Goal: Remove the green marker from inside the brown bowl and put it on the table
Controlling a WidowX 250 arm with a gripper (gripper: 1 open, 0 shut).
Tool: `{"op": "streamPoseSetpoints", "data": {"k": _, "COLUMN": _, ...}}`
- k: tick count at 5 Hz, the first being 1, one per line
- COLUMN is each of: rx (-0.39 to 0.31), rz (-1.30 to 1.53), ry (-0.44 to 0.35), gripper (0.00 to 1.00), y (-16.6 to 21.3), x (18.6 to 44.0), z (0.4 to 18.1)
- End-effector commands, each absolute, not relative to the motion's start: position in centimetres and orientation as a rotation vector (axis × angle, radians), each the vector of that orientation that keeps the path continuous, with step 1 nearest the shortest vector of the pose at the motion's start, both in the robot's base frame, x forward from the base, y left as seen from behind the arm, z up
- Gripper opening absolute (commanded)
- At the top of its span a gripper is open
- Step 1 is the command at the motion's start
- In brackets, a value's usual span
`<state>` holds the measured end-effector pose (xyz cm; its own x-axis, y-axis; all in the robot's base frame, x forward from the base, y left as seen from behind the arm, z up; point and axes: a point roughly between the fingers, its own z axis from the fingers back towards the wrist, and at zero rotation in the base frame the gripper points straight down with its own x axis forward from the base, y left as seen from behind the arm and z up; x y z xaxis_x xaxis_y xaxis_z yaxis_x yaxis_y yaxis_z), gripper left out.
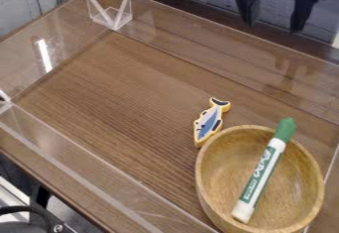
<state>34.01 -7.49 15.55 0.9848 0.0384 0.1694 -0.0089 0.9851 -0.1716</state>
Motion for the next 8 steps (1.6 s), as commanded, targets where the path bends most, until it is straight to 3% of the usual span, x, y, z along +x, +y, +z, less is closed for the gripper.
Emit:
{"op": "streamPoseSetpoints", "data": {"k": 1, "rx": -0.182, "rz": 0.005, "ry": -0.243, "gripper": 1.0, "y": -8.7, "x": 35.0, "z": 16.8}}
{"op": "streamPoseSetpoints", "data": {"k": 4, "rx": -0.189, "rz": -0.02, "ry": -0.3, "gripper": 1.0, "y": -12.5, "x": 37.0, "z": 15.5}}
{"op": "streamPoseSetpoints", "data": {"k": 8, "rx": -0.166, "rz": 0.016, "ry": -0.234, "gripper": 1.0, "y": -14.9, "x": 30.9, "z": 12.9}}
